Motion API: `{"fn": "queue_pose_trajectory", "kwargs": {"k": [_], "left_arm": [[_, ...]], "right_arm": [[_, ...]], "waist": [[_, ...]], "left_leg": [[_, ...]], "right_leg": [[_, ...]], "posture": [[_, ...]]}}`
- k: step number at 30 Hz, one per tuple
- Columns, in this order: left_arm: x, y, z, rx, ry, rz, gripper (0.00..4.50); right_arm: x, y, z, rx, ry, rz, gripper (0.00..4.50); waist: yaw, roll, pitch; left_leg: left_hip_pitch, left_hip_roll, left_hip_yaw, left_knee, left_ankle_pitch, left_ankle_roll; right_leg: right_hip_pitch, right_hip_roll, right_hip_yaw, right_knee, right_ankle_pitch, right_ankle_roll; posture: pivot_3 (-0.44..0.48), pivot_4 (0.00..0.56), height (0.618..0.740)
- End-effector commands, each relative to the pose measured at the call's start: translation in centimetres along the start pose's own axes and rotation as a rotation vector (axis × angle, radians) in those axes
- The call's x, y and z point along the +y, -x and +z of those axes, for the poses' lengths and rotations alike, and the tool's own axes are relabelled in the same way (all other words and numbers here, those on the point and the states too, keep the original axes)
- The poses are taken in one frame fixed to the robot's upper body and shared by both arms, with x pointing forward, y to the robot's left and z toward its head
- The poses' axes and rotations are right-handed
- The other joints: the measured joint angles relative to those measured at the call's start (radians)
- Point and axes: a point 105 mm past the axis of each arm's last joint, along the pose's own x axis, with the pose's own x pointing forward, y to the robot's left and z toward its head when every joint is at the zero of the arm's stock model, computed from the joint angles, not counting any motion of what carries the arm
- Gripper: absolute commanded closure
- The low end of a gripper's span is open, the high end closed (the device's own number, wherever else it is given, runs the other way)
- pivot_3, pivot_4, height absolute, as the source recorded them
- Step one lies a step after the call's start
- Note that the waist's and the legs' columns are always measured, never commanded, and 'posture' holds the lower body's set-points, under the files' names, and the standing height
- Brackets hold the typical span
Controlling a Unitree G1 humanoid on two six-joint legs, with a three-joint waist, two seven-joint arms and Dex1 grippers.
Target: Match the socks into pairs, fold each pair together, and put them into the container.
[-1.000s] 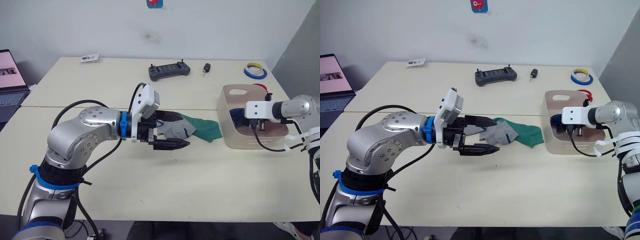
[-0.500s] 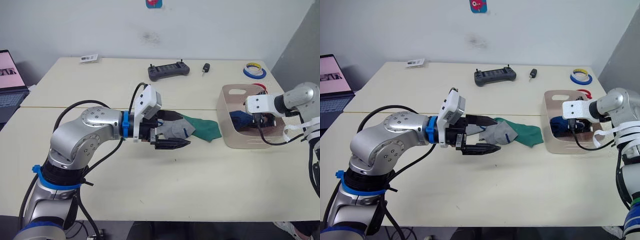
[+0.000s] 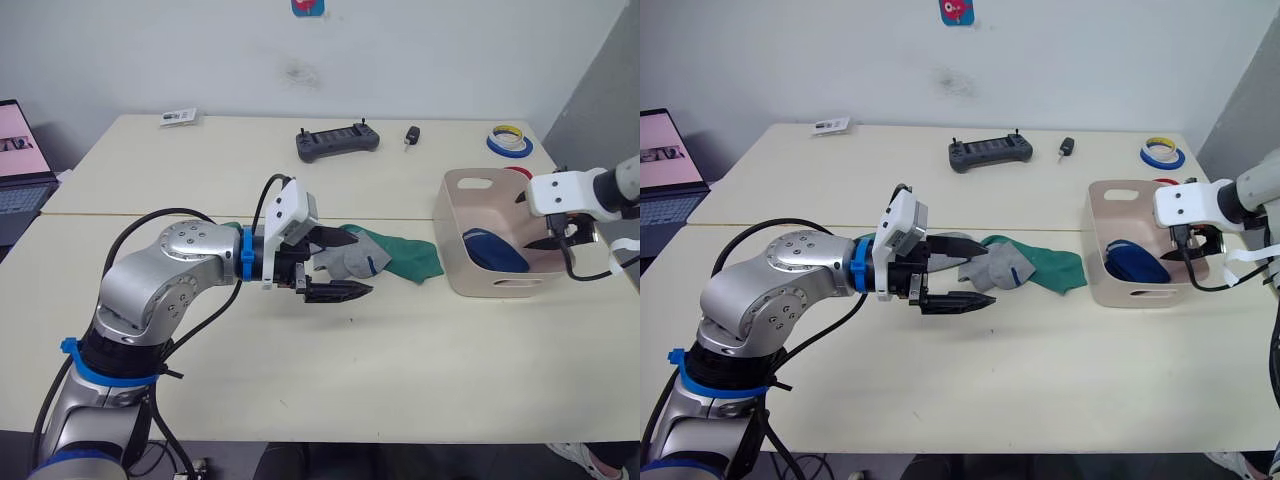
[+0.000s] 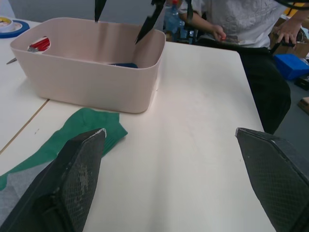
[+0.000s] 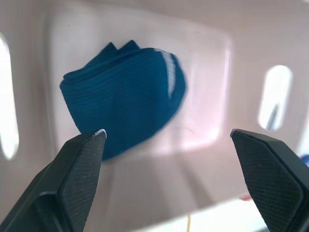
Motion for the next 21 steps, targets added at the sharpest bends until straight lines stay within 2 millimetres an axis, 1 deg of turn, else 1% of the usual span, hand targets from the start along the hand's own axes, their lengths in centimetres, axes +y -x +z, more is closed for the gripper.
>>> {"fn": "queue_pose_trajectory", "kwargs": {"k": [1, 3, 5, 7, 10, 13, 15, 18, 21], "left_arm": [[-0.3, 1.1, 0.9, -0.030, -0.051, 0.017, 0.00], [-0.4, 1.8, 0.9, -0.041, -0.049, 0.034, 0.00], [-0.2, 3.0, 0.7, -0.040, -0.049, 0.083, 0.00], [0.5, 4.6, 0.0, -0.019, -0.046, 0.165, 0.00], [1.6, 7.8, -1.4, 0.009, -0.004, 0.320, 0.00], [2.2, 11.0, -3.1, -0.016, 0.076, 0.485, 0.00], [1.6, 12.4, -4.9, 0.007, 0.111, 0.557, 0.00], [0.4, 14.0, -7.7, 0.052, 0.148, 0.633, 0.00], [-0.6, 15.3, -10.0, 0.046, 0.205, 0.709, 0.00]], "right_arm": [[-1.4, 2.4, 1.4, -0.083, -0.014, -0.133, 0.05], [-1.7, 3.1, 2.2, -0.132, -0.038, -0.184, 0.05], [-1.7, 3.8, 3.2, -0.200, -0.058, -0.240, 0.05], [-1.7, 4.5, 4.3, -0.282, -0.096, -0.299, 0.05], [-1.2, 5.0, 6.1, -0.403, -0.139, -0.385, 0.05], [0.7, 4.1, 8.0, -0.502, -0.187, -0.398, 0.05], [2.4, 3.1, 8.8, -0.541, -0.232, -0.387, 0.05], [4.6, 2.0, 10.1, -0.589, -0.286, -0.357, 0.05], [6.7, 0.9, 11.4, -0.617, -0.314, -0.315, 0.05]], "waist": [[-0.001, 0.000, 0.000], [-0.001, 0.000, 0.000], [0.000, 0.000, 0.000], [0.000, 0.000, 0.000], [0.000, 0.000, 0.000], [0.001, 0.000, 0.000], [0.002, 0.000, 0.000], [0.002, 0.001, 0.000], [0.004, 0.000, -0.001]], "left_leg": [[0.000, 0.000, 0.000, 0.000, 0.000, 0.000], [0.000, 0.001, 0.000, 0.000, 0.000, 0.001], [0.000, 0.001, -0.001, 0.000, 0.000, 0.001], [0.000, 0.001, -0.001, 0.000, 0.000, 0.001], [0.000, 0.001, -0.002, 0.000, -0.001, 0.002], [0.000, 0.001, -0.003, 0.000, -0.001, 0.002], [0.000, 0.001, -0.004, 0.000, -0.002, 0.003], [0.000, 0.001, -0.003, 0.000, -0.002, 0.003], [0.000, 0.000, -0.003, 0.000, -0.002, 0.003]], "right_leg": [[0.000, 0.000, 0.000, 0.000, 0.000, 0.000], [0.000, 0.000, 0.000, 0.000, 0.000, 0.000], [0.000, 0.000, 0.000, 0.000, 0.000, 0.000], [0.000, 0.000, 0.001, 0.000, 0.000, 0.000], [0.000, 0.000, 0.000, 0.001, 0.000, 0.000], [0.001, 0.000, 0.000, 0.001, 0.000, 0.000], [0.001, 0.000, 0.000, 0.001, 0.000, 0.000], [0.001, -0.001, 0.000, 0.000, 0.000, 0.000], [0.001, -0.002, 0.000, 0.000, 0.000, 0.000]], "posture": [[0.000, 0.150, 0.740], [0.000, 0.150, 0.740], [0.000, 0.150, 0.740], [0.000, 0.150, 0.740], [0.000, 0.150, 0.740], [0.000, 0.150, 0.740], [0.000, 0.150, 0.740], [0.000, 0.150, 0.740], [0.000, 0.150, 0.740]]}}
